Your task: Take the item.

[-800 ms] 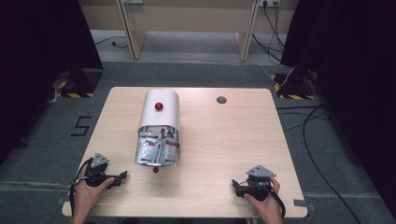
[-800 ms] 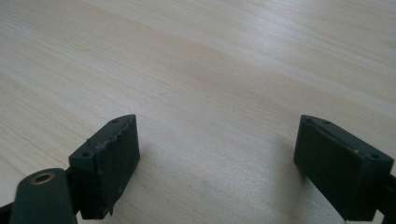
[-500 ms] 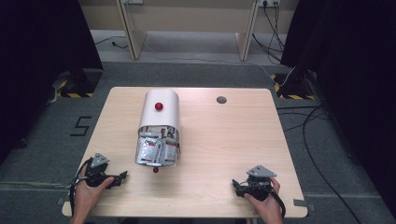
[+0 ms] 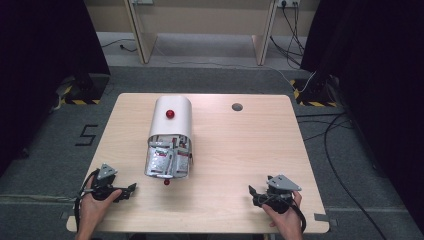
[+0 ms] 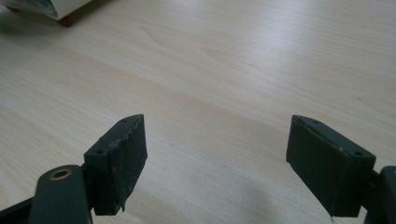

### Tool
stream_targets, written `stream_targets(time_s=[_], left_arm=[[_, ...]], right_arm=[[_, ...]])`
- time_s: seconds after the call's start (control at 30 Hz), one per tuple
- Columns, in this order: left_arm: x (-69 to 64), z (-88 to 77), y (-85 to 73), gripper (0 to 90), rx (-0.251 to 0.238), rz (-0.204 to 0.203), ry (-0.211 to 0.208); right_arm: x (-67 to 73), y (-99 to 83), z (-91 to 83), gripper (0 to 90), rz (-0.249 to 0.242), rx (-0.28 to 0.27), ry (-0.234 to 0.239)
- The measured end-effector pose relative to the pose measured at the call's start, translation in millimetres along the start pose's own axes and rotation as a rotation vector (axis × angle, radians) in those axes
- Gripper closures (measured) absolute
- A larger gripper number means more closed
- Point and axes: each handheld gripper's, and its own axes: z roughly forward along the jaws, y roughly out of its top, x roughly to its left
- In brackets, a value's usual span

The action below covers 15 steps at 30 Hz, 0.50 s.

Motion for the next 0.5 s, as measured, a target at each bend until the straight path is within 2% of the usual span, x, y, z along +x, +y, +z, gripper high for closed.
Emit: stream_targets(time_s=[0.5], left_arm=[[0.0,0.0,0.0,0.0,0.0,0.0,0.0]], right_arm=[[18.4,24.2,-0.7,22.8,-0.033,-0.053,0.042]])
